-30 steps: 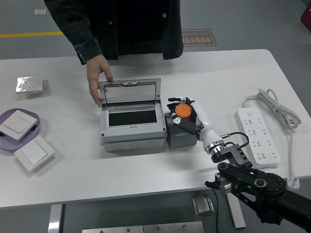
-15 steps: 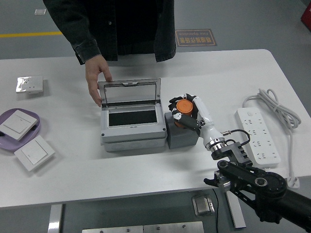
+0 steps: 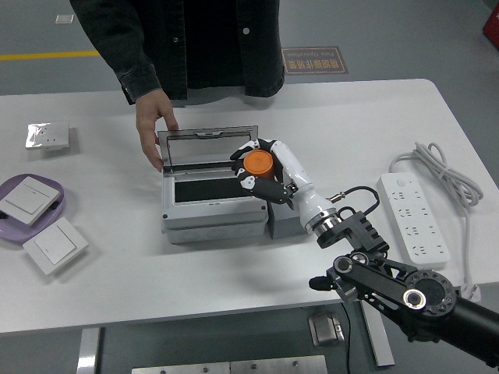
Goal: Pick up the cylinder from the cube,place it in the box,flap close box
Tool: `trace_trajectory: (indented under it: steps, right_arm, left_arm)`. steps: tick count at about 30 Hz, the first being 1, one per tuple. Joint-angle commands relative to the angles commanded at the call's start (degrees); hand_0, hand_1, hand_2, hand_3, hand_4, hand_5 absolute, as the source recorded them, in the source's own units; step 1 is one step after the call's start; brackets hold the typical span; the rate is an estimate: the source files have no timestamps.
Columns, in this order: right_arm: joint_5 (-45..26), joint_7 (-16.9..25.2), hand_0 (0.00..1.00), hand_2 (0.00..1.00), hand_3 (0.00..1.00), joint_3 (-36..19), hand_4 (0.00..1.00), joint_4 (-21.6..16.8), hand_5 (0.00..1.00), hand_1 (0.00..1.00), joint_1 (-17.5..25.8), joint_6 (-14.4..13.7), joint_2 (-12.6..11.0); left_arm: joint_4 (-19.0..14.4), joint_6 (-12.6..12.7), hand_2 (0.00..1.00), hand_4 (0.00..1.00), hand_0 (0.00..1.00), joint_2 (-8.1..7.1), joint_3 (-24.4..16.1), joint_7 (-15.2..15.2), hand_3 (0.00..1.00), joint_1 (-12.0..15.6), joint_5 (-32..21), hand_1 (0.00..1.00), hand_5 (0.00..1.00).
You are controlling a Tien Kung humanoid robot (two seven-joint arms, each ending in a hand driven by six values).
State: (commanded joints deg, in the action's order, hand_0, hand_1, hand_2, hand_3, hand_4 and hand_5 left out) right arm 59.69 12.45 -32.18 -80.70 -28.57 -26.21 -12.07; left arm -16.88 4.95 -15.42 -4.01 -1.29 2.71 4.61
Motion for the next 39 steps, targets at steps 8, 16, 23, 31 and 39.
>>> trace_trajectory:
  steps: [8, 16, 23, 31, 39]
  right_arm:
    - [14.55, -12.32, 0.128, 0.214, 0.187, 1.42, 0.002, -0.67, 0.002, 0.185, -6.29, 7.37, 3.92]
    - [31.06, -26.68, 0.025, 0.211, 0.173, 7.4, 0.002, 0.84, 0.002, 0.128, -12.46, 15.74, 7.16]
    - [43.56, -35.6, 0.002, 0.231, 0.216, 9.94, 0.002, 2.87, 0.002, 0.108, -14.87, 16.41, 8.75]
    - [53.48, -38.04, 0.016, 0.227, 0.188, 10.27, 0.002, 7.64, 0.002, 0.127, -14.68, 11.06, 10.06]
    - [51.01, -33.23, 0.026, 0.24, 0.202, 10.96, 0.002, 12.54, 0.002, 0.136, -14.55, 5.81, 11.99]
  left_arm:
    - [0.03, 0.13, 0.589, 0.69, 0.611, -0.16, -0.54, -0.35, 0.61, 0.21, 0.51, 0.622, 0.213]
    - [0.12, 0.09, 0.589, 0.689, 0.611, -0.57, -1.34, -0.7, 0.612, -0.09, 1.42, 0.622, 0.218]
    - [0.19, 0.04, 0.589, 0.689, 0.611, -0.66, -2.22, -1.3, 0.61, -0.28, 2.43, 0.621, 0.222]
    - [0.13, 0.0, 0.589, 0.69, 0.611, -0.67, -2.41, -1.5, 0.612, -0.49, 2.91, 0.622, 0.228]
    - [-0.12, 0.03, 0.589, 0.689, 0.611, -0.97, -3.09, -2.03, 0.611, -0.63, 4.41, 0.622, 0.23]
